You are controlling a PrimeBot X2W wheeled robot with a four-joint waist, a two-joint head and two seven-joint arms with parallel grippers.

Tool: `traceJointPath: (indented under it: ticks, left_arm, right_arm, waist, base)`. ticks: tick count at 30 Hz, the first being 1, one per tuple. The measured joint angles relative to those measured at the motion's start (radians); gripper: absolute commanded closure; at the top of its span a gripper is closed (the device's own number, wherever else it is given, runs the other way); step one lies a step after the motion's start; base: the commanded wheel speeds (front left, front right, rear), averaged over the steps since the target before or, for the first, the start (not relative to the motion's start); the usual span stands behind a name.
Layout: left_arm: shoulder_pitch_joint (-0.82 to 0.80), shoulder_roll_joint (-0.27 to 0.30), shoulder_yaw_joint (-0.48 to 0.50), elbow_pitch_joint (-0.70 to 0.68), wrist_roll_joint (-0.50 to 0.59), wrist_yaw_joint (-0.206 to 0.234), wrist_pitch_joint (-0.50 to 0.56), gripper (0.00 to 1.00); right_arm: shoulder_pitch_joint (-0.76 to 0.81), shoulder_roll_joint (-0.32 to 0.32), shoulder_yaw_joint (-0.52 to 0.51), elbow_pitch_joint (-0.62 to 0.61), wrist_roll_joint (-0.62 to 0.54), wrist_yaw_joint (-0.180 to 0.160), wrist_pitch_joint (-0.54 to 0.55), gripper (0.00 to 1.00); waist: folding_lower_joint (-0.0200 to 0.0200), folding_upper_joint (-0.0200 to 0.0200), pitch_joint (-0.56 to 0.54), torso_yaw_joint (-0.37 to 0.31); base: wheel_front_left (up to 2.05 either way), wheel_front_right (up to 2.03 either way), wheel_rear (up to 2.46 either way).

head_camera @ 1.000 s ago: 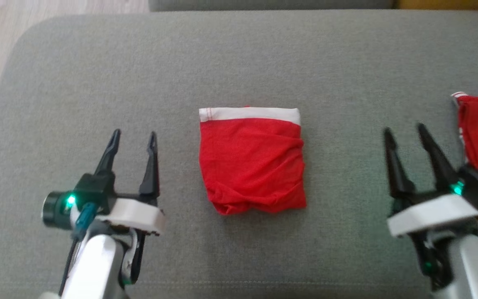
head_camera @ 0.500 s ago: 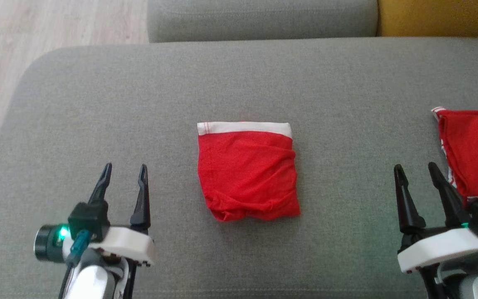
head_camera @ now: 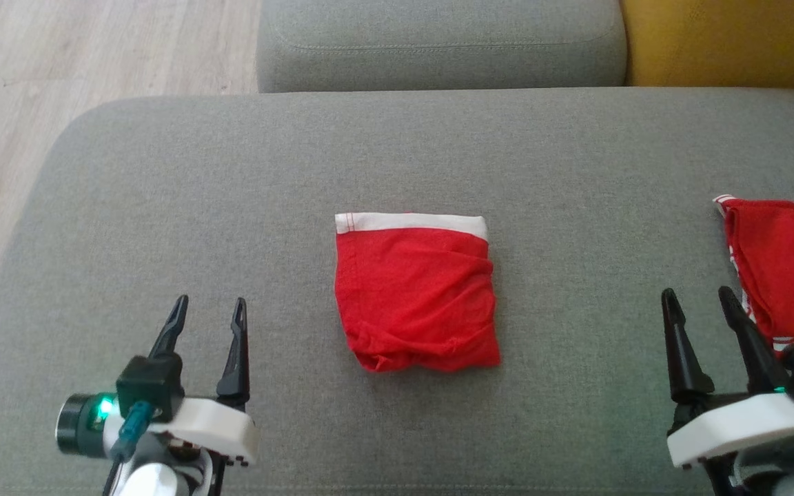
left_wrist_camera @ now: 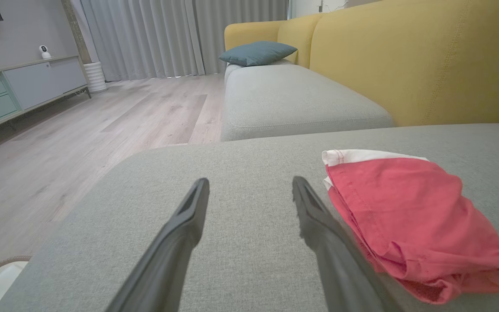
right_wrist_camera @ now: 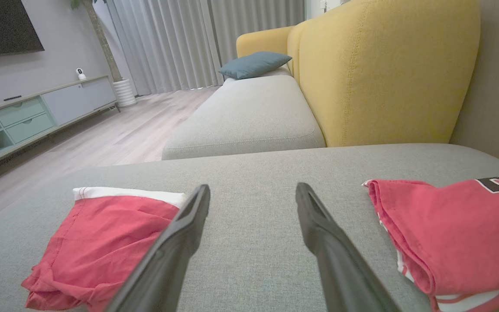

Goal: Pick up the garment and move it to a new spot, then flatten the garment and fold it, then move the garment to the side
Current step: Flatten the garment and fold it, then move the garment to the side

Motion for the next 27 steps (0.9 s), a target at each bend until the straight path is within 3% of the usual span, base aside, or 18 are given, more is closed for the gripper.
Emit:
traceJointPath:
  ticks: [18, 27]
  left_arm:
    - [0.000, 0.006, -0.014, -0.014, -0.009, 0.012, 0.001, 0.00]
    - [-0.028, 0.005, -0.026, -0.022, -0.001, 0.018, -0.006, 0.00]
  right_arm:
    - [0.000, 0.002, -0.013, -0.007, 0.000, 0.000, 0.006, 0.00]
    - [-0.006, 0.002, -0.005, 0.026, 0.001, 0.000, 0.018, 0.00]
  waist:
    - [0.0000, 0.0000, 0.001, 0.001]
    - [0.0000, 0.0000, 0.041, 0.039]
  base:
    - [0.00, 0.00, 0.00]
    - [0.00, 0.00, 0.00]
